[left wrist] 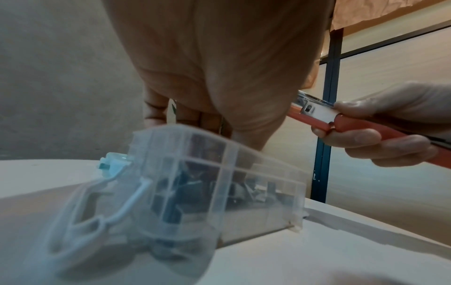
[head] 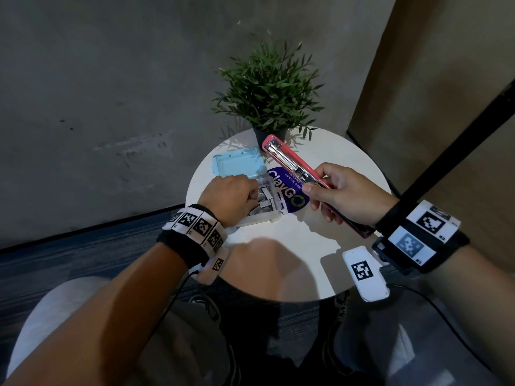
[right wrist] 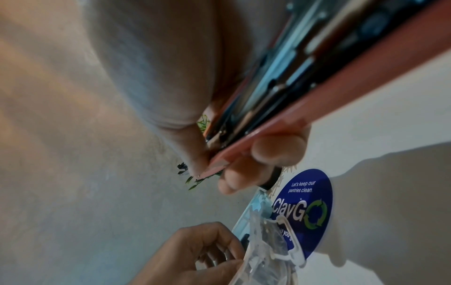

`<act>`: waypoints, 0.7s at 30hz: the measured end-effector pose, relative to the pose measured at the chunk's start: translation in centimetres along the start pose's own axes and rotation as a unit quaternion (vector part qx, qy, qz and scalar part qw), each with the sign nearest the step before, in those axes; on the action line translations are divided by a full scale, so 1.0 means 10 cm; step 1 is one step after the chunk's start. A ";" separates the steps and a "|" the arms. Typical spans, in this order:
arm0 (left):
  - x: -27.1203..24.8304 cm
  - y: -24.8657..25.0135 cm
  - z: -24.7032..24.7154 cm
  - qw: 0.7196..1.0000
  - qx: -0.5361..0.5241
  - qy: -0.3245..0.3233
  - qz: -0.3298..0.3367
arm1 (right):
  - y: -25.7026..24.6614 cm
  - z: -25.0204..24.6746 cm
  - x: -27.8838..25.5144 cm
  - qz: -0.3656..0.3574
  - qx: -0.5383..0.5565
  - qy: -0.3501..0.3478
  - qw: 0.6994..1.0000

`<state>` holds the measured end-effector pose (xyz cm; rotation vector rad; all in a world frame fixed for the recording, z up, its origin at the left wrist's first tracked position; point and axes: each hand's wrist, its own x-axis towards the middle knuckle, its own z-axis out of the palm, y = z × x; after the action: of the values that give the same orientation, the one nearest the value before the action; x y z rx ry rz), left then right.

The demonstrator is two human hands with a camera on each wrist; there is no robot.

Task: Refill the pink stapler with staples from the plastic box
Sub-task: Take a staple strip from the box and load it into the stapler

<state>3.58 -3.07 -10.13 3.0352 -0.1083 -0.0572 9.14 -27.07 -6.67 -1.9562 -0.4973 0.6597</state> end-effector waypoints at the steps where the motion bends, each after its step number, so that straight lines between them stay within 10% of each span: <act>1: 0.00 0.01 0.01 1.000 0.001 0.002 -0.001 | 0.00 0.00 0.00 0.000 0.000 -0.001 1.000; 21: 0.01 -0.14 -0.06 0.992 -0.127 -0.012 -0.011 | 0.01 -0.04 -0.01 -0.002 -0.010 -0.003 1.000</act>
<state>3.77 -1.63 -9.73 2.7824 -0.0638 -0.1013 9.27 -27.43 -6.55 -1.9728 -0.5136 0.6599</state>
